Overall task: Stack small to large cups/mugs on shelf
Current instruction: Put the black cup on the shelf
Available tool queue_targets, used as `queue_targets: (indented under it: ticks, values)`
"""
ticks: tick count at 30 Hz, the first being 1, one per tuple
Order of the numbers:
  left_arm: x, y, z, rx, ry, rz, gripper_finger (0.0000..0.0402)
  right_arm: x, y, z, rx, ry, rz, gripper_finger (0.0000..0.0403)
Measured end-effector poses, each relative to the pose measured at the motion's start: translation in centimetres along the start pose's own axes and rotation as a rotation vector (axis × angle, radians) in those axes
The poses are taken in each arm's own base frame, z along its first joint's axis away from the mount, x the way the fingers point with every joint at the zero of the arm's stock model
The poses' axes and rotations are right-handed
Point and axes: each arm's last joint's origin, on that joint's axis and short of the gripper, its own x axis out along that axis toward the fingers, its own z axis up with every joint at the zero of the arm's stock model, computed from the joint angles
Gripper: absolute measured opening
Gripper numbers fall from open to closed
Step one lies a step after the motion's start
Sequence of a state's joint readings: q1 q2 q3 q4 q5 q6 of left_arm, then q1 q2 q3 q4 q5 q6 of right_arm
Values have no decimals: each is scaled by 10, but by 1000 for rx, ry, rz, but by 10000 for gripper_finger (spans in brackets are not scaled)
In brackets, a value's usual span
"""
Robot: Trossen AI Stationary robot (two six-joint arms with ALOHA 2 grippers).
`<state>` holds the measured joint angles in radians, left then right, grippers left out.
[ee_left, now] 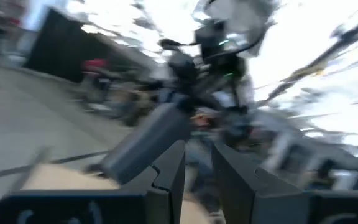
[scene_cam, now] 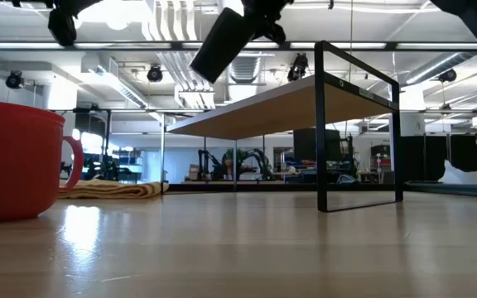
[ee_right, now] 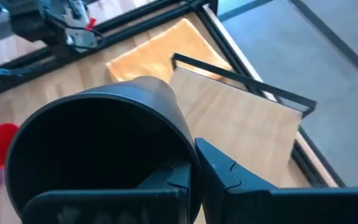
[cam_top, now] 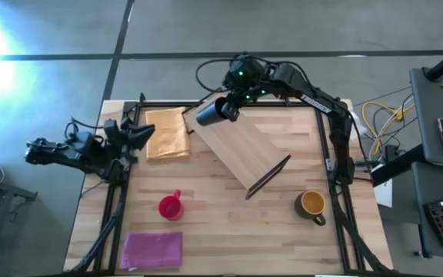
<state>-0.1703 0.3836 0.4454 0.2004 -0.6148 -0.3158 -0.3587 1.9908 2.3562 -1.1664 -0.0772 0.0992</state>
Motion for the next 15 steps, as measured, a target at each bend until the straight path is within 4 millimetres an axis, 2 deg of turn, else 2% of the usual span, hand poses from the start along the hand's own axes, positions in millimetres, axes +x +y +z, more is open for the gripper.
queue_targets:
  ticks: [3, 8, 15]
  values:
    - [10, 3, -10, 77, 13, 150, 66, 9, -15, 0, 30, 22, -22, 8]
    - [23, 7, -20, 88, 29, 249, 66, 24, -40, -1, 79, 55, -72, 8]
    - [41, 8, -17, 142, -10, 304, 66, 27, -40, -2, 83, 61, -63, 9]
